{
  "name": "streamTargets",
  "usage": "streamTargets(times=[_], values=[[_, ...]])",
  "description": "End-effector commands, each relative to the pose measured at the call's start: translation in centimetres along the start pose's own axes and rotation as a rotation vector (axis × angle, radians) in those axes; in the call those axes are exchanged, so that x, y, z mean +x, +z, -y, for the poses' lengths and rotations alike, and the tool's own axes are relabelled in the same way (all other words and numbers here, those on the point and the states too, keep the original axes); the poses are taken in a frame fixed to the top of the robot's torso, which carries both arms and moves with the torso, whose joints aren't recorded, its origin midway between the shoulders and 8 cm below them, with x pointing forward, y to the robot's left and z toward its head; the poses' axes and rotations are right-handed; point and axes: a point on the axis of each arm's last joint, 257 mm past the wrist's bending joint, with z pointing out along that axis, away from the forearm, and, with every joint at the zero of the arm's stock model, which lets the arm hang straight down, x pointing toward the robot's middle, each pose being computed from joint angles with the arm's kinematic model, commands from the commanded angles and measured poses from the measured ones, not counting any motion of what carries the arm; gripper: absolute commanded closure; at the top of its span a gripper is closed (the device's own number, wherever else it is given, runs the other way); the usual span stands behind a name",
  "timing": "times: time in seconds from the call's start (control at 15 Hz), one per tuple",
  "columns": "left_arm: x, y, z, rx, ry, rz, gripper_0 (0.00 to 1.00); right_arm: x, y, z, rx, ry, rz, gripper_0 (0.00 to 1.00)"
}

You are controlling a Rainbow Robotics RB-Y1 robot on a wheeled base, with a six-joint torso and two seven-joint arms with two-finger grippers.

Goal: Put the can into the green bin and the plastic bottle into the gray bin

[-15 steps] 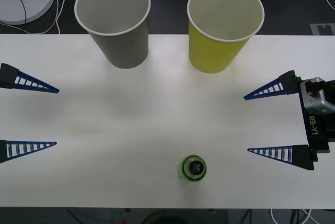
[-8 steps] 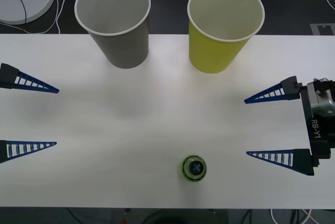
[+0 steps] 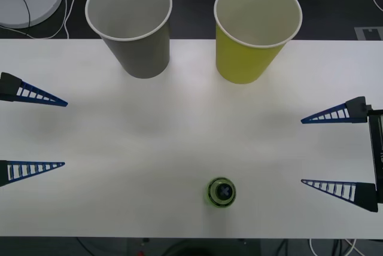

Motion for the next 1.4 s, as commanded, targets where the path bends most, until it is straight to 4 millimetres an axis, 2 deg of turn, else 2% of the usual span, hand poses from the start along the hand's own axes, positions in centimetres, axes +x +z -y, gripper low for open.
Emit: streamTargets(times=[0.07, 0.67, 1.4], values=[[0.0, 0.0, 0.0, 0.000, 0.000, 0.000, 0.00, 1.9, -0.7, -0.7, 0.011, -0.004, 0.005, 0.00], [0.0, 0.0, 0.0, 0.000, 0.000, 0.000, 0.00, 6.3, -2.6, -3.5, 0.074, 0.091, 0.057, 0.00], [0.0, 0.0, 0.0, 0.000, 0.000, 0.000, 0.00, 10.7, -1.3, -7.2, 0.134, 0.235, 0.208, 0.00]])
